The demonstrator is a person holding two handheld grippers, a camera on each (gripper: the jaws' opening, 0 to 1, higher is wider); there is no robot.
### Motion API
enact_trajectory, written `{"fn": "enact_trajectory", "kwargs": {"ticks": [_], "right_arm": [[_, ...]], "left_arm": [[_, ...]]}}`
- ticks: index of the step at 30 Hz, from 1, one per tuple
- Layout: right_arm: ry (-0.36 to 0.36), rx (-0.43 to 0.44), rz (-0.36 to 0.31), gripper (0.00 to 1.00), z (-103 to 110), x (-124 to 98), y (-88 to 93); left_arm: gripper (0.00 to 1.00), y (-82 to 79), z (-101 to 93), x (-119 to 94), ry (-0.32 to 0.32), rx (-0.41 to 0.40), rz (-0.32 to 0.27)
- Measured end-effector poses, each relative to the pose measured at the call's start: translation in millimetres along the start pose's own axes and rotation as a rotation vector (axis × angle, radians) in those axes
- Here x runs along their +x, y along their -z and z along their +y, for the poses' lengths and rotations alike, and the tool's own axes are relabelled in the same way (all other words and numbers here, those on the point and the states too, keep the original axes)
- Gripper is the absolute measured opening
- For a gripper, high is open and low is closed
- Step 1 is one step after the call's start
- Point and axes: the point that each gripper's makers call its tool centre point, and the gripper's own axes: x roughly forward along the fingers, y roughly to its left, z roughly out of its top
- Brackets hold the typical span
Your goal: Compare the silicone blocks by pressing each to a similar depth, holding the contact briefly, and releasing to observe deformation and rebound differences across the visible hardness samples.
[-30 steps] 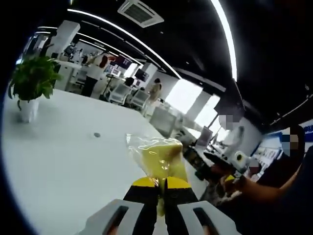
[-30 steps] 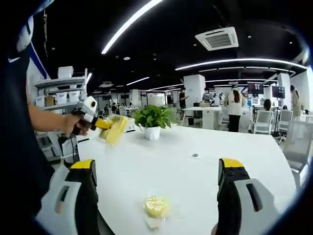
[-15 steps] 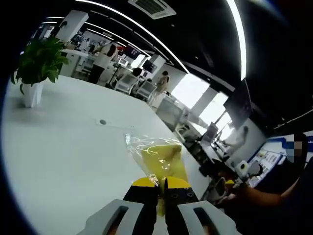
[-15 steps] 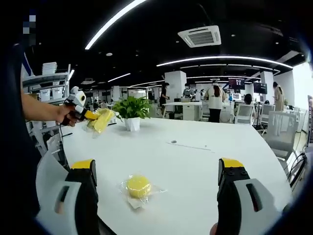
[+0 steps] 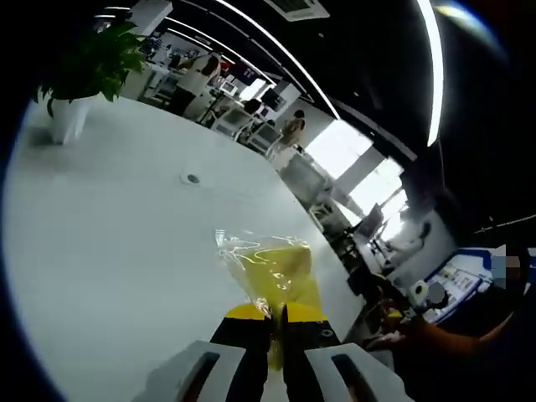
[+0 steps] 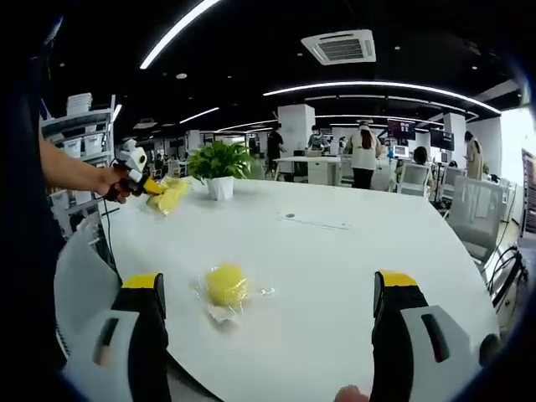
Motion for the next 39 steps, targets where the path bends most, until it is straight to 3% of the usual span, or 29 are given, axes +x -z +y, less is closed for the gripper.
{"fn": "enact_trajectory", "kwargs": {"ticks": [8,13,24,31,39], "right_arm": [[0.010,0.037,-0.004,0.97,1,1,13.0],[0.003,0.051,0.014,0.97,4,3,19.0],[0.016,0.065,0.037,0.97,4,-4,27.3],[0.019,0.080,0.039,0.97,5,-8,29.3],[0.017,0.087,0.049,0.97,4,-9,30.2]], "left_arm": [[0.02,21.2,18.8,9,0.011,-0.043,0.027],[0.02,33.7,35.1,17,0.002,-0.120,0.039],[0.02,73.3,61.2,39,-0.046,-0.192,0.138],[0.02,90.8,76.6,47,-0.085,-0.199,0.200],[0.02,98.8,91.2,47,-0.146,-0.185,0.246]]}}
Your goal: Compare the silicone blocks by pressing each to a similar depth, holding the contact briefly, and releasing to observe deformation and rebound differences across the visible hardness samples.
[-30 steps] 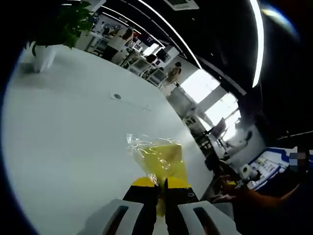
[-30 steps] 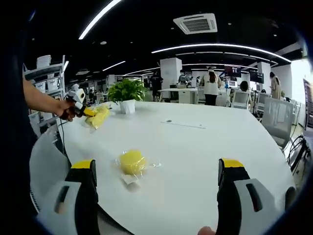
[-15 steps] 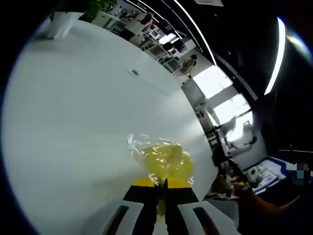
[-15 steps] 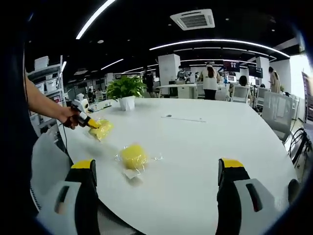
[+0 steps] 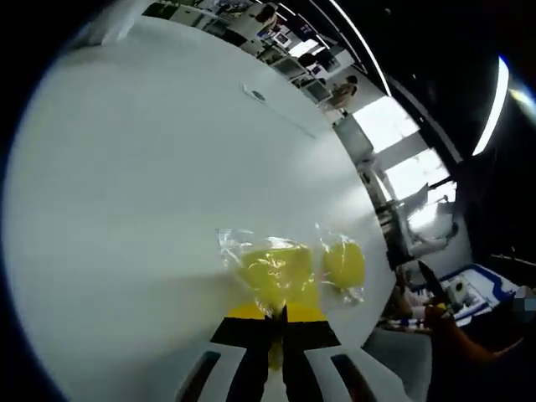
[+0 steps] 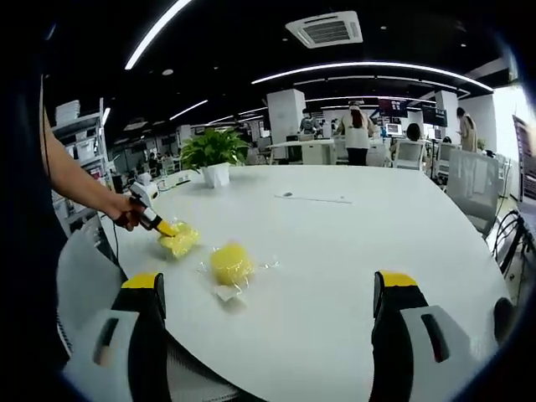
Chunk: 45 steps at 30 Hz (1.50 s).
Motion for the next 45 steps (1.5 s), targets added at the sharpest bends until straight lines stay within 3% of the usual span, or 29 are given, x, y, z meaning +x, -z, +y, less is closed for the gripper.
{"fn": "enact_trajectory", "kwargs": {"ticks": [5,7,8,10,20,28,33,35,37,38,39,40,43,45], "right_arm": [[0.005,0.002,0.029,0.97,-2,1,6.3],[-0.005,-0.013,0.037,0.97,2,3,7.7],[-0.009,-0.017,0.041,0.97,3,4,8.7],[-0.014,-0.019,0.046,0.97,4,5,9.7],[-0.020,-0.011,0.045,0.97,8,5,8.5],[-0.014,-0.007,0.039,0.97,8,3,7.2],[-0.020,-0.007,0.038,0.97,11,3,7.3],[-0.024,-0.007,0.040,0.97,13,3,7.2],[-0.025,-0.008,0.041,0.97,13,3,6.6],[-0.025,-0.008,0.040,0.97,13,4,6.6],[-0.026,-0.006,0.040,0.97,12,4,6.3],[-0.026,-0.006,0.040,0.97,12,5,5.8],[-0.025,-0.005,0.028,0.97,10,7,1.6],[-0.024,-0.005,0.025,0.97,10,8,0.1]], "left_arm": [[0.02,2.3,1.1,4,-0.002,-0.015,0.014],[0.02,2.3,11.3,6,-0.051,-0.009,0.020],[0.03,4.8,17.2,6,-0.091,0.047,0.041],[0.03,2.2,14.5,9,-0.109,0.193,0.048],[0.04,-1.9,28.9,11,-0.131,0.181,0.056],[0.06,-3.2,34.5,11,-0.120,0.234,-0.019],[0.07,-4.0,32.9,13,-0.116,0.258,-0.022],[0.09,-4.5,33.6,12,-0.104,0.232,-0.031],[0.16,-6.6,36.6,11,-0.092,0.108,-0.080],[0.21,-5.7,42.1,9,-0.112,0.089,-0.094],[0.26,-6.6,45.2,7,-0.123,0.121,-0.118],[0.28,-10.6,41.0,4,-0.089,0.178,-0.171],[0.47,-8.3,33.0,-5,-0.017,0.129,-0.253],[0.62,-8.5,34.9,-13,-0.028,0.149,-0.272]]}}
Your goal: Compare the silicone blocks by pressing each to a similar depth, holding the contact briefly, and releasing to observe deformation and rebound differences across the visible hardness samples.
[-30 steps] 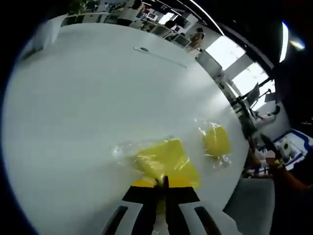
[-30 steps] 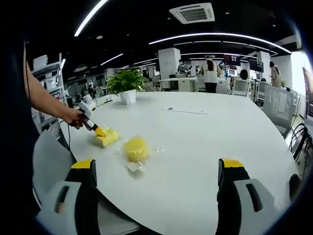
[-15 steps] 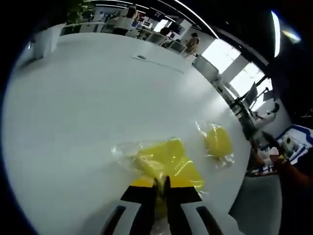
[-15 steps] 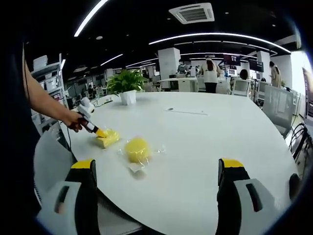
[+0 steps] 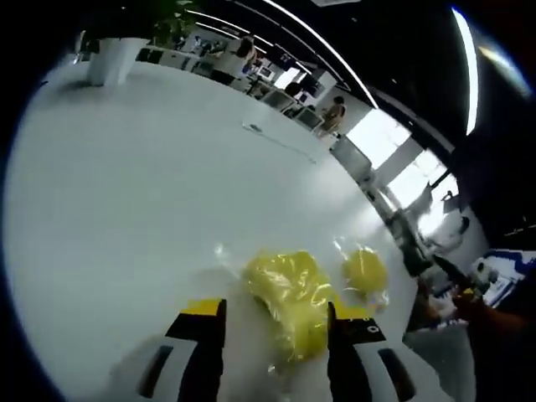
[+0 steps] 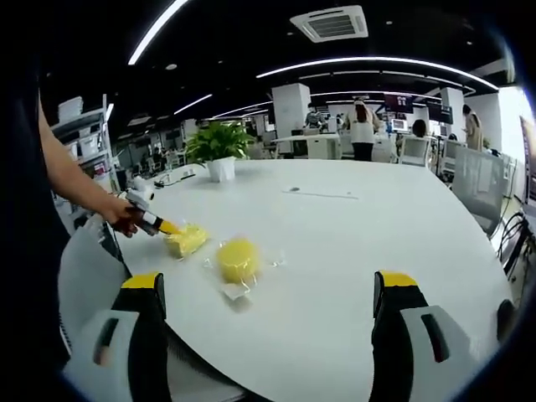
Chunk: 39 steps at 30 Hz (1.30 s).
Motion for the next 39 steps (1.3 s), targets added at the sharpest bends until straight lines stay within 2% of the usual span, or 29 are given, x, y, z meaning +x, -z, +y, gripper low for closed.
{"fn": "enact_trajectory", "kwargs": {"ticks": [2,3,5,7,10,12,14,17,20,23,26,29,31,33,36,39], "right_arm": [[0.001,0.005,0.002,0.97,-2,1,1.2],[0.000,0.007,0.004,0.97,-2,2,1.2],[0.000,0.005,0.005,0.97,-3,3,1.6],[0.001,0.011,0.007,0.97,-4,3,1.4],[0.003,0.018,0.005,0.97,-4,5,0.8],[0.003,0.019,0.005,0.97,-5,6,1.1],[0.003,0.021,0.000,0.97,-5,7,-0.3],[0.006,0.025,-0.001,0.97,-7,9,-0.1],[0.003,0.026,0.002,0.97,-6,10,2.5],[0.001,0.026,0.008,0.97,-6,12,5.8],[0.010,0.007,0.001,0.97,-7,12,4.5],[0.007,0.034,0.013,0.97,-7,14,6.3],[0.007,0.019,0.008,0.97,-7,15,5.8],[0.006,0.024,0.013,0.97,-7,16,6.2],[0.006,0.023,0.025,0.97,-8,17,9.3],[0.030,0.026,0.031,0.97,-14,12,12.3]], "left_arm": [[0.78,-6.4,3.6,-5,-0.008,0.030,-0.028],[0.88,-13.3,6.4,-10,-0.024,0.068,-0.062],[0.94,-25.3,2.2,-21,-0.021,0.160,-0.115],[0.99,-29.6,2.6,-34,-0.048,0.255,-0.121],[1.00,-32.7,3.2,-48,-0.067,0.327,-0.132],[1.00,-31.4,6.2,-59,-0.095,0.335,-0.120],[1.00,-36.9,5.1,-71,-0.117,0.392,-0.146],[1.00,-37.7,1.3,-87,-0.135,0.420,-0.160],[1.00,-32.2,-5.1,-107,-0.165,0.497,-0.166],[1.00,-23.3,-4.5,-121,-0.173,0.518,-0.158],[1.00,-22.0,-7.5,-139,-0.187,0.542,-0.178],[1.00,-18.4,3.1,-148,-0.214,0.623,-0.155],[1.00,-12.7,-10.4,-151,-0.179,0.622,-0.149],[1.00,-12.5,-22.5,-155,-0.181,0.617,-0.152],[1.00,-20.5,-24.2,-164,-0.197,0.572,-0.202],[1.00,-23.3,-18.2,-171,-0.196,0.549,-0.217]]}}
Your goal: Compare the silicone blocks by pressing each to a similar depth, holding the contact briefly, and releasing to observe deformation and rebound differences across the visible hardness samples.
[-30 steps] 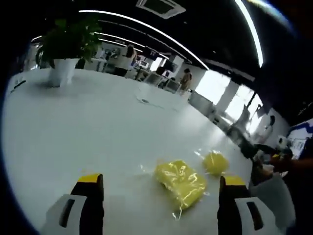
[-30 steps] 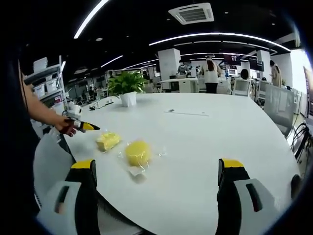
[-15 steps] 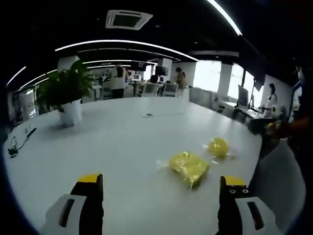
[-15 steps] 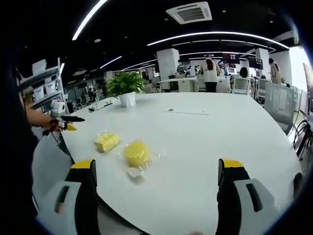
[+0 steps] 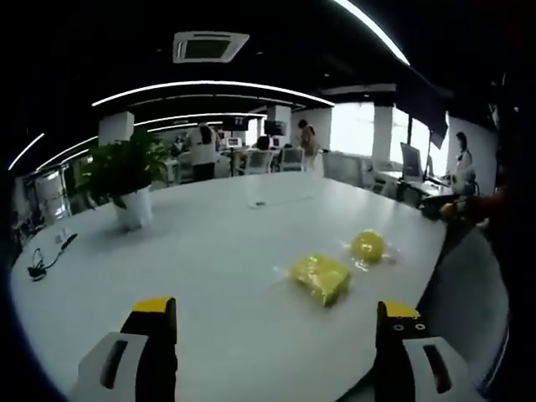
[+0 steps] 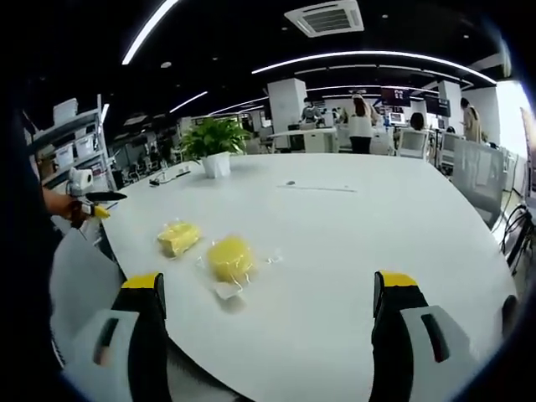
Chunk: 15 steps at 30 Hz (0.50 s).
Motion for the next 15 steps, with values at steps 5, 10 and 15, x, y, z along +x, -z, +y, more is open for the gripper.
{"fn": "enact_trajectory", "kwargs": {"ticks": [5,10,15], "right_arm": [[0.022,-0.075,0.031,0.97,-8,-8,8.6],[0.024,-0.047,0.056,0.97,-13,-9,18.6],[0.021,-0.042,0.052,0.97,-10,-5,15.4]], "left_arm": [[1.00,7.4,5.2,-9,0.016,-0.081,-0.008],[1.00,9.5,9.9,-8,0.013,-0.097,-0.022],[1.00,2.6,7.6,2,0.028,-0.084,-0.036]]}}
